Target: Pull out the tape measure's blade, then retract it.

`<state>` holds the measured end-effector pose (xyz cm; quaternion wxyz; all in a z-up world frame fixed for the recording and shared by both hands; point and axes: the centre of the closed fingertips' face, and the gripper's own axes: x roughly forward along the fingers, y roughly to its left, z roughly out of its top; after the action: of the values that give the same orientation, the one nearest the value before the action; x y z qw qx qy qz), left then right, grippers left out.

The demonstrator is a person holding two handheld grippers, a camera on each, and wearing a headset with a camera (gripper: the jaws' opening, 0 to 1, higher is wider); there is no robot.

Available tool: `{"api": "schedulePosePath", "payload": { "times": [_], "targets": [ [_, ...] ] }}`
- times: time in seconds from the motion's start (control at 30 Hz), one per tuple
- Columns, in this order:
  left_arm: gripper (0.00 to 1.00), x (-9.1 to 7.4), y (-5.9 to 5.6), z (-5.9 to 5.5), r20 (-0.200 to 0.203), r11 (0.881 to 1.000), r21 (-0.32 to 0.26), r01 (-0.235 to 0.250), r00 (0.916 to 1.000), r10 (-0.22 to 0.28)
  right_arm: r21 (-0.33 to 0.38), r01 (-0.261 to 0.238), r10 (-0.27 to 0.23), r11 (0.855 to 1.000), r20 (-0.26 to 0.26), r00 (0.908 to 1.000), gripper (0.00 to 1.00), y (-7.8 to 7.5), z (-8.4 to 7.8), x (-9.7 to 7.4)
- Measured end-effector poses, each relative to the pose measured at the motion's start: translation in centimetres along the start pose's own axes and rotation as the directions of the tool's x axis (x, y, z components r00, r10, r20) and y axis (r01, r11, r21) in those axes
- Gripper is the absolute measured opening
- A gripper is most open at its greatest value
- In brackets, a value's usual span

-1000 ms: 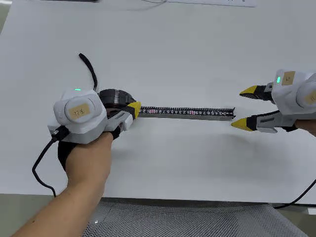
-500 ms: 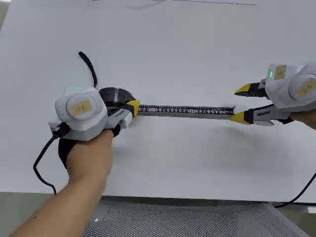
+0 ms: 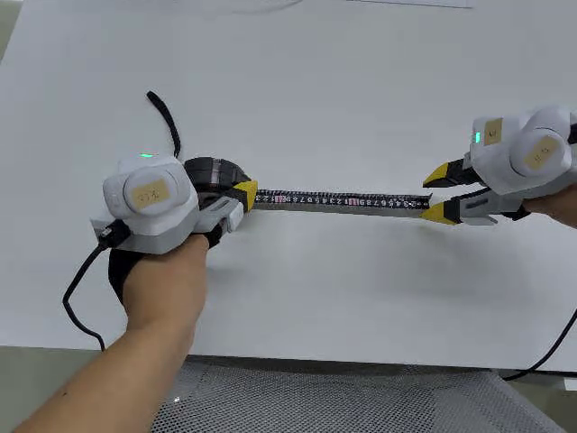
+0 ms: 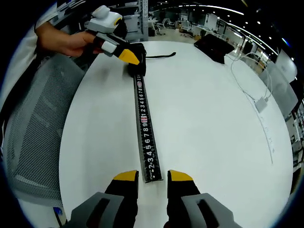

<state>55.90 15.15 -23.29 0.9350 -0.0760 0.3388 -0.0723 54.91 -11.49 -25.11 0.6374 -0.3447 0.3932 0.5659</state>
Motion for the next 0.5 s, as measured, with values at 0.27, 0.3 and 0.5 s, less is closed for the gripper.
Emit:
{"api": "schedulePosePath", "payload": {
  "times": [0.27,0.3,0.5],
  "targets": [
    [0.60,-0.03,0.03,-0.02,0.000,1.000,-0.003,0.000,1.0000,0.000,-0.024,-0.023,0.022,0.999,-0.036,0.9991,0.16,-0.04,-0.40,0.53],
    [0.60,-0.03,0.03,-0.03,0.000,1.000,-0.003,0.000,1.0000,0.000,-0.026,-0.028,0.027,0.999,-0.041,0.9988,0.15,0.01,-0.46,0.61],
    [0.60,-0.02,0.04,-0.05,0.000,1.000,-0.005,-0.001,1.0000,0.001,-0.044,-0.038,0.036,0.998,-0.061,0.9975,0.13,0.09,-0.69,0.96]
  ]
}}
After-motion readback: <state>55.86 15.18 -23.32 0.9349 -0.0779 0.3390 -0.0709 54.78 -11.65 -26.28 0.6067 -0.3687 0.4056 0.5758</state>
